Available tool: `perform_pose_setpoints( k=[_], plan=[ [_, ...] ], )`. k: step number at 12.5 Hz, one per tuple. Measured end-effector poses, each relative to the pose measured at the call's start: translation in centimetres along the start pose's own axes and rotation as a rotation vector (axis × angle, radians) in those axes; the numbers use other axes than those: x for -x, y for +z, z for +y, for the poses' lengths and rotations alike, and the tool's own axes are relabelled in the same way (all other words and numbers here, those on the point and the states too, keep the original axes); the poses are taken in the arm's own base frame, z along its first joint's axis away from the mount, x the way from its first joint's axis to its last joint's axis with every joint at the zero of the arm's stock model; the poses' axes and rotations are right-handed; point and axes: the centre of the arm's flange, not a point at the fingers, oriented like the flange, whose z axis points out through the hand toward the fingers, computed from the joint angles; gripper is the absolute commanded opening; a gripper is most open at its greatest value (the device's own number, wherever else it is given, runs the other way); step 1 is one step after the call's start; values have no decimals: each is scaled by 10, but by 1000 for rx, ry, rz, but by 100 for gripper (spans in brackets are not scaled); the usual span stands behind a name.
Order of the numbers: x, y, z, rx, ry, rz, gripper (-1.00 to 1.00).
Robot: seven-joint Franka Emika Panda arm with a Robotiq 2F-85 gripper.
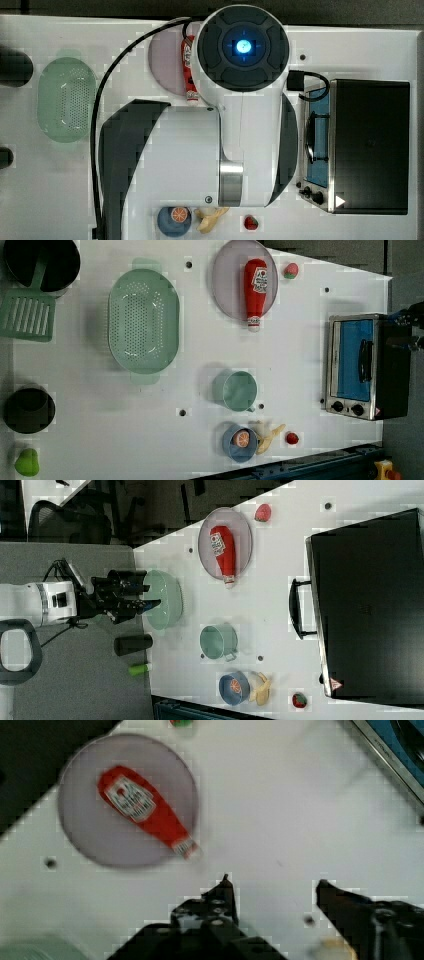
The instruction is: Pick ketchup from plate and place it on table.
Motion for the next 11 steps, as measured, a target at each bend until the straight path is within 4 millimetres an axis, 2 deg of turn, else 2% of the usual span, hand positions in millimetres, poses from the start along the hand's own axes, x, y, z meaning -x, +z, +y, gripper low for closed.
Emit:
perform_pose_setpoints(
  k=[1, 4, 6, 8, 10, 11],
  plan=[
    [10, 0, 9, 49, -4, -59, 41],
    [20, -16, 18, 41, -19, -80, 99],
    [18, -13, 14, 32, -31, -75, 100],
    [5, 2, -7, 0, -53, -37, 100],
    [-10, 34, -30, -28, -80, -18, 100],
    [-15, 57, -39, -23, -100, -42, 100]
  ],
)
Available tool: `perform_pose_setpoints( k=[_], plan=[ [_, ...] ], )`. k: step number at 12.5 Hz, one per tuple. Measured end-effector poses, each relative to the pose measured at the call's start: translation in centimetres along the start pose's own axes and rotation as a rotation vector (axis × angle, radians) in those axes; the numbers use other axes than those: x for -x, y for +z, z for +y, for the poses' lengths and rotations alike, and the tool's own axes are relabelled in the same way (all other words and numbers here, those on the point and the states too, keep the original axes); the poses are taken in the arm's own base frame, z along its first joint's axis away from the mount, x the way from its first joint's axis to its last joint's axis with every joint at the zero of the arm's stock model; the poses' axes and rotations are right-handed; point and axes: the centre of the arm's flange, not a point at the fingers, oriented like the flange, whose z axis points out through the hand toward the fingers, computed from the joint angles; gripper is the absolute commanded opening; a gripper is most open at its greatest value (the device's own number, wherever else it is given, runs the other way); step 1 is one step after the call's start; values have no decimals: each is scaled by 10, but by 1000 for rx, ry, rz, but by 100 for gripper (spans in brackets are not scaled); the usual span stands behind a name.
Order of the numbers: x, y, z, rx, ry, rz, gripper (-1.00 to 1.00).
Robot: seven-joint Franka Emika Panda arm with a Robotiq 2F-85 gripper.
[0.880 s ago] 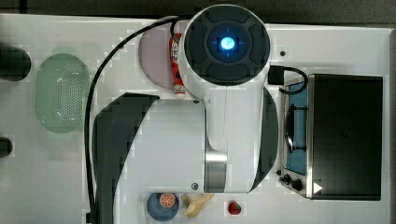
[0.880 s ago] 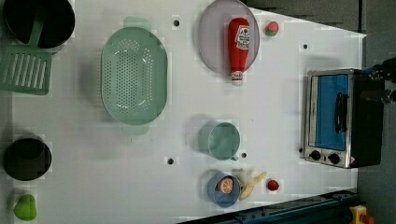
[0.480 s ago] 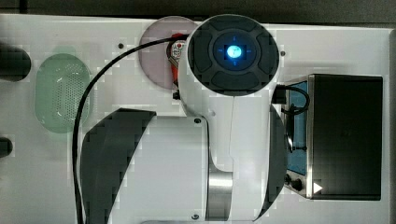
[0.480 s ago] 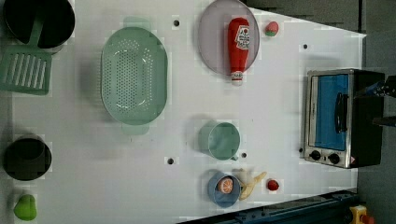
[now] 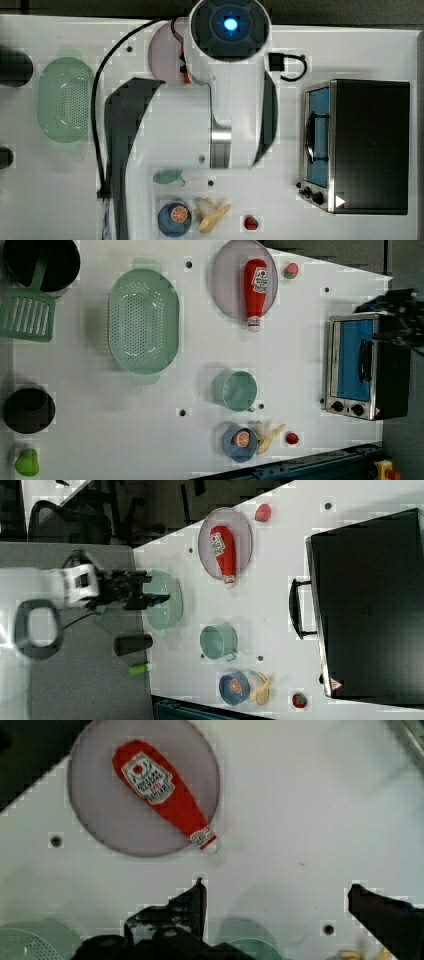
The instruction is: Pick ketchup from plate and place it on table.
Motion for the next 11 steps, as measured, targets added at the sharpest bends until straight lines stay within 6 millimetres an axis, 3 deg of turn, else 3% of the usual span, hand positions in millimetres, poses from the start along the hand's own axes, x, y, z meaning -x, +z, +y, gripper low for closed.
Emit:
perform_pose_setpoints(
  k=[6, 8, 11],
  plan=[
    [-35, 141, -22, 62, -198, -153, 100],
    [-45, 170, -39, 79, -300, -168, 100],
    [-56, 192, -61, 110, -436, -117, 100]
  ],
)
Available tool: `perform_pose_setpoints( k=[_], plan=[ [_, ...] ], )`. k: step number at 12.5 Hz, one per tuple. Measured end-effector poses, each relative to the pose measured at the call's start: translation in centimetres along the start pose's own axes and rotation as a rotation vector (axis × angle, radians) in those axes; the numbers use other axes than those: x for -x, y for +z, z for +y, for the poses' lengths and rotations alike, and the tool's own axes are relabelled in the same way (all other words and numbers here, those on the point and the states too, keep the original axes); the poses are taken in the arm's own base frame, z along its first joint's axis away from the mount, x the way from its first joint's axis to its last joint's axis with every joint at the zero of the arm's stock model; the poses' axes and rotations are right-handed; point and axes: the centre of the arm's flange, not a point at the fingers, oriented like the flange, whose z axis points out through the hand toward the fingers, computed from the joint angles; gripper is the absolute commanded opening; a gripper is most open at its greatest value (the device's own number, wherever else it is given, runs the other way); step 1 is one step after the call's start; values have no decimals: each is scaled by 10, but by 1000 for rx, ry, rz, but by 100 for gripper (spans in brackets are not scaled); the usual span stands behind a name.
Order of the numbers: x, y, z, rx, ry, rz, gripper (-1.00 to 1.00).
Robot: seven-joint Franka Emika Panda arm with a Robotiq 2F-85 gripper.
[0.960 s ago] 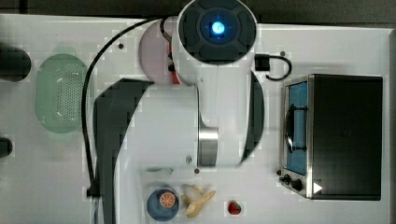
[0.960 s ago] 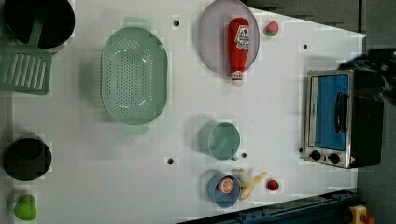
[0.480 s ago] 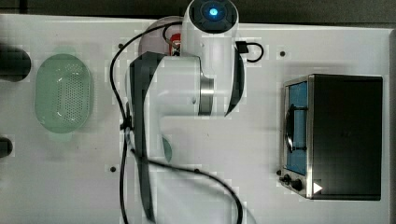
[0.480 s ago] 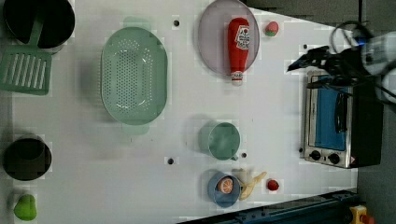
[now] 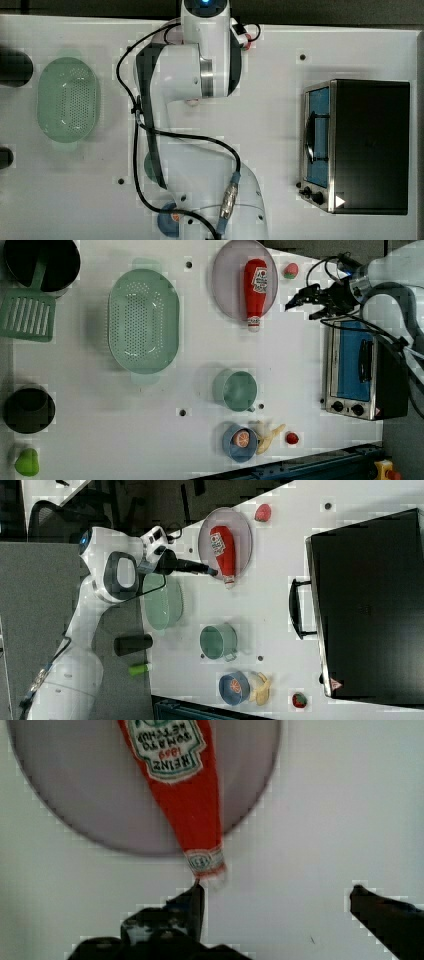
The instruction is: Pick ketchup from plate and place it on table.
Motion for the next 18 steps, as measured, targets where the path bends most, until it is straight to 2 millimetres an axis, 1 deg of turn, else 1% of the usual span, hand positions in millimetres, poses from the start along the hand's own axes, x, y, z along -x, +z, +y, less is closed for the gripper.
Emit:
perform_pose_setpoints(
  k=[4, 6, 8, 10, 13, 15, 16, 18],
  plan=[
    [-30, 18, -32, -34, -58, 114, 100],
    [-33, 43, -48, -33, -86, 132, 100],
    [-34, 69, -58, -16, -123, 140, 100],
    [-35, 94, -61, 3, -154, 142, 100],
    [-44, 122, -58, -12, -148, 160, 100],
    [-45, 138, -57, -15, -151, 161, 100],
    [-45, 143, -56, -17, -149, 161, 92],
    [-47, 152, -55, -23, -145, 173, 43]
  ],
)
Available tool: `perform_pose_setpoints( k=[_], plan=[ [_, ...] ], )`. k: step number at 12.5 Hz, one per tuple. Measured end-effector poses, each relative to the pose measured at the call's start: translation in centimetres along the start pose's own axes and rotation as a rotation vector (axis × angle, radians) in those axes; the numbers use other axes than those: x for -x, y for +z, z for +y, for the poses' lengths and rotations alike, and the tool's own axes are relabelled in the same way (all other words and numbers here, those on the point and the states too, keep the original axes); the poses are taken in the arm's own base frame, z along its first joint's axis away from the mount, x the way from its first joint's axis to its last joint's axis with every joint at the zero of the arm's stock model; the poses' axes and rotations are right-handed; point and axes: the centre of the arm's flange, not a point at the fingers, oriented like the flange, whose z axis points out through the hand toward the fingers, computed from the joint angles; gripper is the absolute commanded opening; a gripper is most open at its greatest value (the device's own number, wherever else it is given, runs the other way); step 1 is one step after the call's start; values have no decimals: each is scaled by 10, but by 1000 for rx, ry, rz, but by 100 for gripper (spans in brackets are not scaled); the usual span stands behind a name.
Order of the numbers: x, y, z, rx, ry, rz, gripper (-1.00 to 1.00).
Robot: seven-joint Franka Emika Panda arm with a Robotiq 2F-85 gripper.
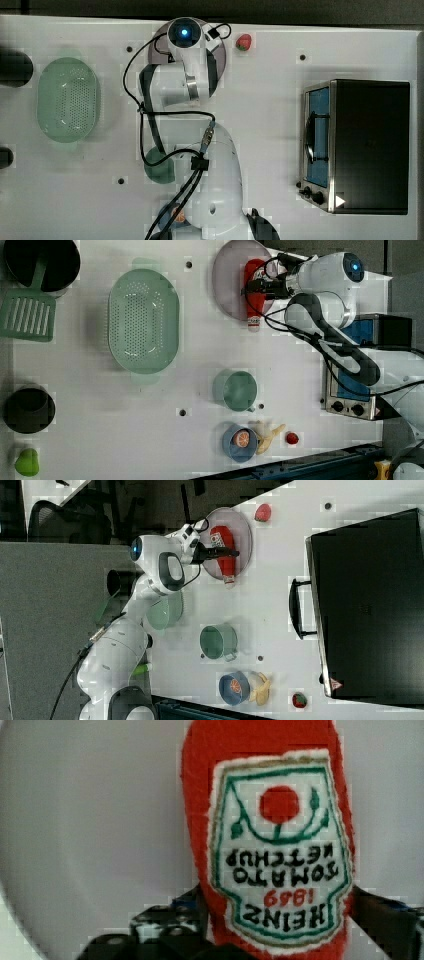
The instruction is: Pick ketchup from plate and place it on table.
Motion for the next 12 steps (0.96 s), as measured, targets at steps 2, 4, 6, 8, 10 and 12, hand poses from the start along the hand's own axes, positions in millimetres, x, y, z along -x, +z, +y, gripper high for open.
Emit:
perform_pose_setpoints(
  k=[2, 4, 6, 8, 10, 12],
  plan=[
    [-1, 0, 0, 2, -2, 7, 19],
    [-1, -1, -2, 0, -5, 10, 19],
    [-2, -3, -2, -1, -6, 16, 19],
    [-3, -8, -3, -6, -5, 23, 19],
    [-5, -25, -1, 6, -5, 17, 19],
    [-2, -53, 5, 37, 3, -47, 19]
  ],
)
